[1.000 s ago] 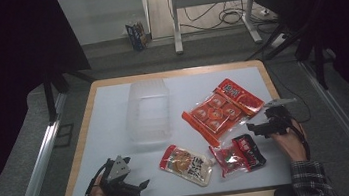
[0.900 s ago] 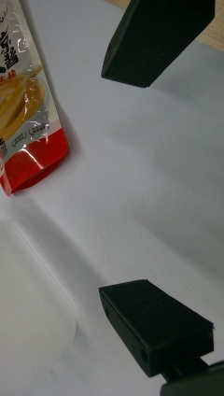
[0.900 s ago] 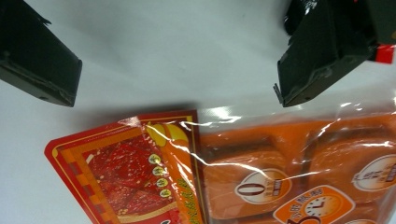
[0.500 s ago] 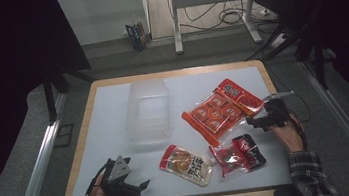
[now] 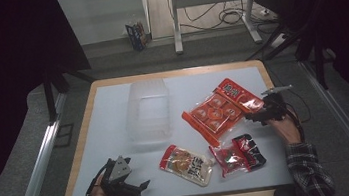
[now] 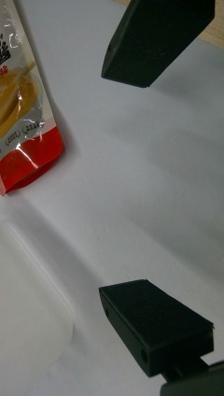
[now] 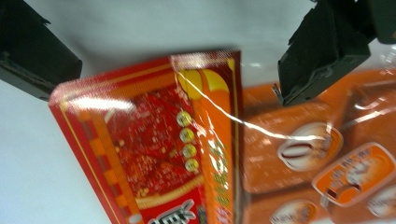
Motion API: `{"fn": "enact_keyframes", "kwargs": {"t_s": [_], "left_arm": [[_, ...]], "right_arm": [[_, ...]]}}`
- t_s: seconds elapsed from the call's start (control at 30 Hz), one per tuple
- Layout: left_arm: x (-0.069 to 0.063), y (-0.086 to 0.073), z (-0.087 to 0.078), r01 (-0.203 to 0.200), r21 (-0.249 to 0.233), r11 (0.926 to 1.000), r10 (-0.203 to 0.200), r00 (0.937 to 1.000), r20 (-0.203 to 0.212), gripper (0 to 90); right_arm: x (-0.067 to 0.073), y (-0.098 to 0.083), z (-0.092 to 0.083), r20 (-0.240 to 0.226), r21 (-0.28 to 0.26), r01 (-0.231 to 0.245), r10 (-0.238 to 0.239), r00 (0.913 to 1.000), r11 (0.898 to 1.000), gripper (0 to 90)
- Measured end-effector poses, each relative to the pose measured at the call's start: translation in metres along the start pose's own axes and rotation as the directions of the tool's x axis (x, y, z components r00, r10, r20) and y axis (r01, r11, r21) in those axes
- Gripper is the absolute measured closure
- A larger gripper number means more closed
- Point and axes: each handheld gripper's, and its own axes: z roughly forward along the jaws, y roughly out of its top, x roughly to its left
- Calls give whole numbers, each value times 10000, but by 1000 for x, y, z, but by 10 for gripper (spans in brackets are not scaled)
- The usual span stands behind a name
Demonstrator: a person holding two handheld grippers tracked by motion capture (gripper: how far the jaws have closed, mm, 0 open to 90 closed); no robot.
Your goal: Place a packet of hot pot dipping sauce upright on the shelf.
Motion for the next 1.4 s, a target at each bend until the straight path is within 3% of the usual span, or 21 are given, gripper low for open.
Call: {"fn": "enact_keyframes", "kwargs": {"t_s": [0.27, 0.33, 0.6, 0.73, 1.03, 1.1, 1.2, 1.23, 1.33, 1.4], "left_arm": [[0, 0, 0, -38, 44, 10000, 38, 10000, 17, 8], [-1, 0, 1, -65, 66, 10000, 65, 10000, 17, 8], [-1, 0, 1, -123, 122, 9999, 123, 9999, 26, 8], [-2, 0, 2, -151, 144, 9998, 151, 9999, 34, 8], [-2, 0, 2, -175, 182, 9997, 174, 9998, 42, 9], [-2, 0, 2, -178, 181, 9997, 178, 9998, 44, 9], [-2, 0, 2, -202, 193, 9996, 201, 9998, 55, 9], [-2, 0, 2, -207, 200, 9996, 206, 9998, 65, 10], [-3, 1, 3, -274, 233, 9994, 273, 9996, 63, 9], [-3, 1, 3, -310, 232, 9993, 308, 9995, 80, 10]], "right_arm": [[15, 14, -3, -265, -42, 395, -396, 9989, 9992, 3], [19, 18, -4, -147, 36, 777, -776, 9969, 9970, 24], [23, 33, -3, 507, 539, 1702, -1730, 9836, 9839, 290], [17, 40, 1, 529, 707, 1734, -1773, 9827, 9823, 394], [5, 54, 14, 248, 884, 1617, -1645, 9861, 9829, 485], [3, 57, 14, 41, 857, 1448, -1456, 9893, 9857, 540], [4, 58, 11, -661, 786, 1331, -1280, 9896, 9880, 617], [5, 58, 11, -862, 837, 1346, -1274, 9881, 9874, 616], [10, 60, 16, -618, 1133, 1838, -1777, 9821, 9764, 577], [11, 64, 22, -515, 1186, 1836, -1786, 9826, 9758, 546]]}}
